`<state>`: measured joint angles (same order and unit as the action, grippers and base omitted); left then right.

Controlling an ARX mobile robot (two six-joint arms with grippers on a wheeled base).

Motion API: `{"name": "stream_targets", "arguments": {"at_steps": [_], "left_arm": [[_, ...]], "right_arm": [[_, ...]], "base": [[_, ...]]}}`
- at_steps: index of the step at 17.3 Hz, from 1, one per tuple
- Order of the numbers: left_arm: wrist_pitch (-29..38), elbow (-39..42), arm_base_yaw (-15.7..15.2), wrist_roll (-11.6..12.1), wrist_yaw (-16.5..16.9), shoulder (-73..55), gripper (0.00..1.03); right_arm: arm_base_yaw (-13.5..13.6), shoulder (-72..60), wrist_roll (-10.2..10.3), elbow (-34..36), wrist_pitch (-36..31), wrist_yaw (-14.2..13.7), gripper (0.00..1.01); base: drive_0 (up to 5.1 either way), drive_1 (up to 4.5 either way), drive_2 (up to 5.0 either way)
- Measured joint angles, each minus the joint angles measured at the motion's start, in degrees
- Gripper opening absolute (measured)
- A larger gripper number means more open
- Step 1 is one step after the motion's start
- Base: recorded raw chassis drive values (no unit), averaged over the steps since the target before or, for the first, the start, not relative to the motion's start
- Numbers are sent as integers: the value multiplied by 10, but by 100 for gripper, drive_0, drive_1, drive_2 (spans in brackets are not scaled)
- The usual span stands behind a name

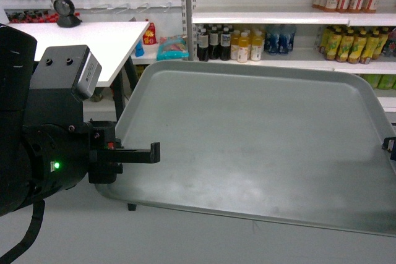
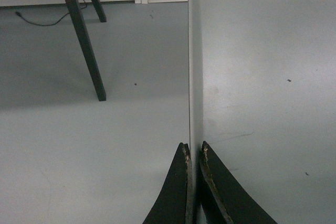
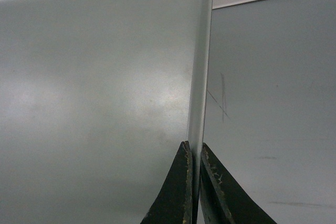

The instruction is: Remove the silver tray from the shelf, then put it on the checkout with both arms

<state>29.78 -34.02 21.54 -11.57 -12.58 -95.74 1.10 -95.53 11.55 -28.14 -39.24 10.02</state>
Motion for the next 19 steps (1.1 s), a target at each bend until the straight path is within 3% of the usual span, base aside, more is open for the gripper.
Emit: {"name": "stream_targets", "arguments": {"at_steps": [19], "left_arm": [[-2, 0, 0, 0, -1, 0, 2]], "right_arm": [[0, 0, 0, 0, 2, -1, 2]], "base": [[-499, 246, 246]]}}
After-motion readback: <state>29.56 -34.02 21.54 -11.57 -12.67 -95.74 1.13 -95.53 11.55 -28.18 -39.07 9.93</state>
